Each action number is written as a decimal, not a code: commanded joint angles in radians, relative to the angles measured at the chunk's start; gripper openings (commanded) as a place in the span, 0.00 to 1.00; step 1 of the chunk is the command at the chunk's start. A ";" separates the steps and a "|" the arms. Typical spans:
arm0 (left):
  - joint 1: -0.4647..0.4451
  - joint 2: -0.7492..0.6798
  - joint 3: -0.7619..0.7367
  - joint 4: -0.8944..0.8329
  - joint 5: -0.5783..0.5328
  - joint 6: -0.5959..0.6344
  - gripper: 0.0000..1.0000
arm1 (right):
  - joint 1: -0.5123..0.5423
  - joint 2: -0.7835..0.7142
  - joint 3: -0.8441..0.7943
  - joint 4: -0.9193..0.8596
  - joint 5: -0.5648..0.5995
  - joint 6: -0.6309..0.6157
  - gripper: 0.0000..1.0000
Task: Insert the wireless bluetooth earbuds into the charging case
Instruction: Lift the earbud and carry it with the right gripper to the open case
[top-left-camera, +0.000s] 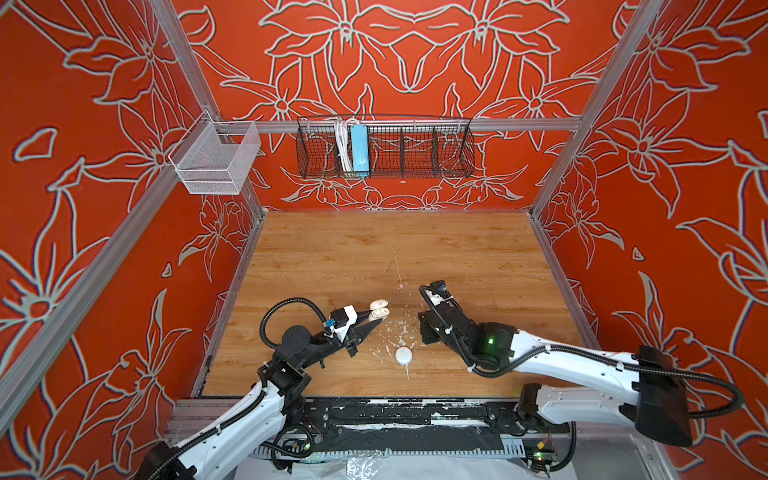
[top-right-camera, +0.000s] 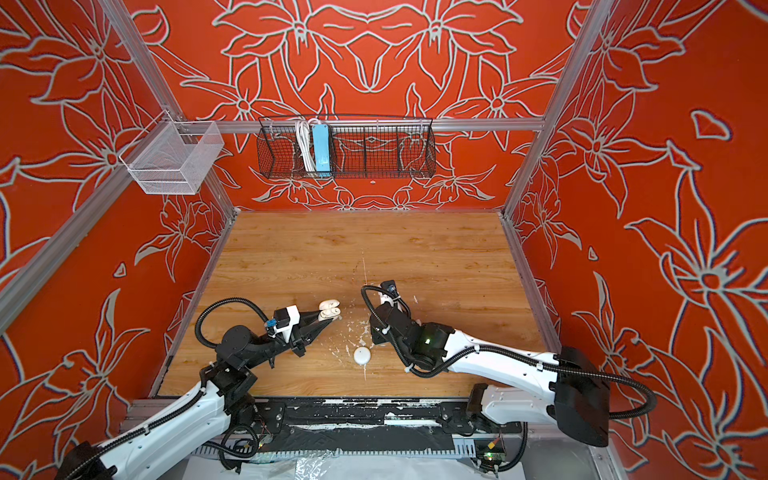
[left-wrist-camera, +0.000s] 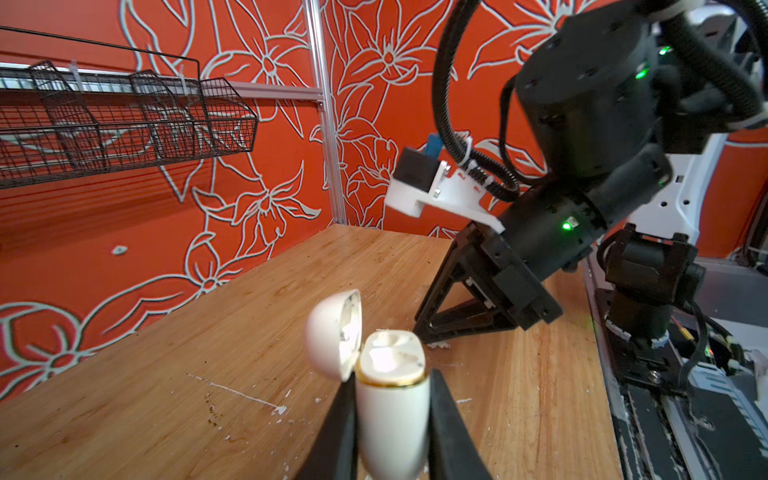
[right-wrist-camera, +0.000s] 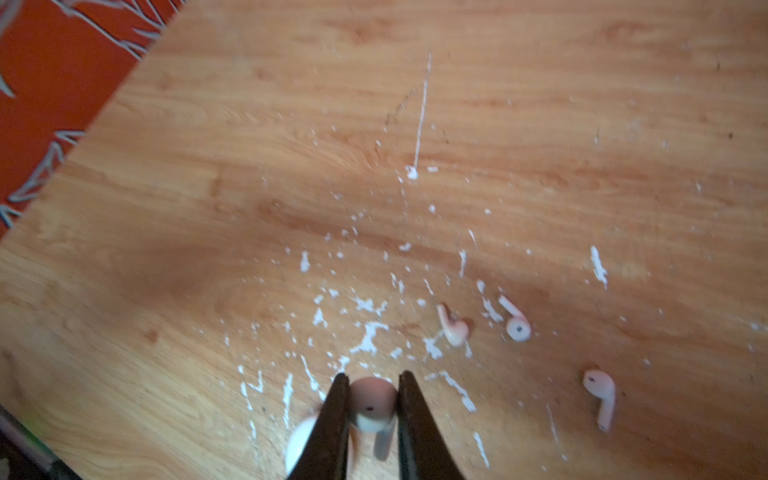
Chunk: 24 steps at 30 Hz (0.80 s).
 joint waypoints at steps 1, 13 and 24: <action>-0.005 -0.015 -0.031 0.107 -0.045 -0.044 0.00 | 0.059 -0.003 0.053 0.208 0.167 -0.012 0.15; -0.005 -0.015 -0.035 0.169 -0.005 -0.101 0.00 | 0.147 -0.111 -0.051 0.554 0.170 -0.078 0.14; -0.005 -0.039 -0.064 0.240 0.103 -0.067 0.00 | 0.206 -0.111 -0.154 0.894 -0.042 -0.214 0.12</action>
